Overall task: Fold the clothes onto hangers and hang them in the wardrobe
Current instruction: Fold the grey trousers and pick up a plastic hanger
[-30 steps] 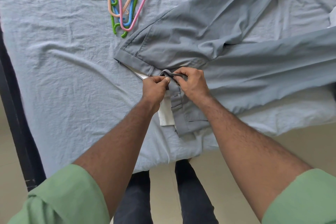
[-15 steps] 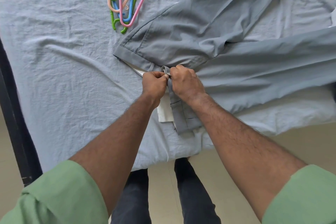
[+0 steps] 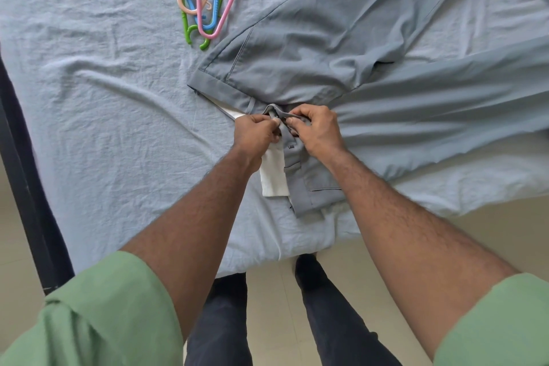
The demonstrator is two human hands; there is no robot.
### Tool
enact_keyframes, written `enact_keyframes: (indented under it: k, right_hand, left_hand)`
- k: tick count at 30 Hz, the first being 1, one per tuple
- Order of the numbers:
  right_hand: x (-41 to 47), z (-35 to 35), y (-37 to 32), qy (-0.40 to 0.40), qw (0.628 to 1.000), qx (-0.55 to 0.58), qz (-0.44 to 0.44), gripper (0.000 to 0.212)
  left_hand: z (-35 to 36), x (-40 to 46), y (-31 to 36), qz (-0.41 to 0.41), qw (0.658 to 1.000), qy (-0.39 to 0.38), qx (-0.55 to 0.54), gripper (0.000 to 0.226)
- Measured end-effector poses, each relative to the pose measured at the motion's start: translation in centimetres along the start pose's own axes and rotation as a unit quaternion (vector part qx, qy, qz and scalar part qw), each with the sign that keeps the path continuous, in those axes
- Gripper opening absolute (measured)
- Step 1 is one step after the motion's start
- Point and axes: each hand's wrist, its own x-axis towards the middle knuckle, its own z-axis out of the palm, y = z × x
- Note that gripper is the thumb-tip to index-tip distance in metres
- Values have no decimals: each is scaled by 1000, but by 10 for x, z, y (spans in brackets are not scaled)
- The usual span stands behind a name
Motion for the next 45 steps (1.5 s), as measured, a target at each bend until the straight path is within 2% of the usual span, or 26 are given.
enact_keyframes:
  k: [4,7,12,18,23,28,31,39,45]
  right_hand:
    - [1,3,-2,5,1000,-10,-22,8]
    - [4,4,-2,11,998,-32,-57,8]
    - [4,-4,-2,7,986,-102,-129,9]
    - [9,-8,2,-24,975,-143,-169,8]
    - [11,-12,-2,-48,954,-199,-219,8]
    - [8,-10,-11,-63,925,-279,-250,17]
    - [9,-8,-11,-61,922,-285,-255,19]
    - [10,-13,-1,-52,947,-227,-221,13]
    - [7,-6,-3,-42,932,-278,-229,20]
  left_hand:
    - [3,-3,-2,-13,999,19,-46,17]
    - [4,-7,-5,-17,997,21,-77,14]
    - [3,-8,-10,4,997,7,-77,16]
    - [5,-7,-9,-1,997,18,-71,19]
    - [4,-6,-8,-13,996,15,-92,19]
    - [3,-2,-12,-14,996,1,-90,21]
    - [4,0,-13,-23,995,11,-100,23]
    - [6,3,-13,-30,994,14,-108,25]
    - [4,4,-15,-13,997,2,-81,31]
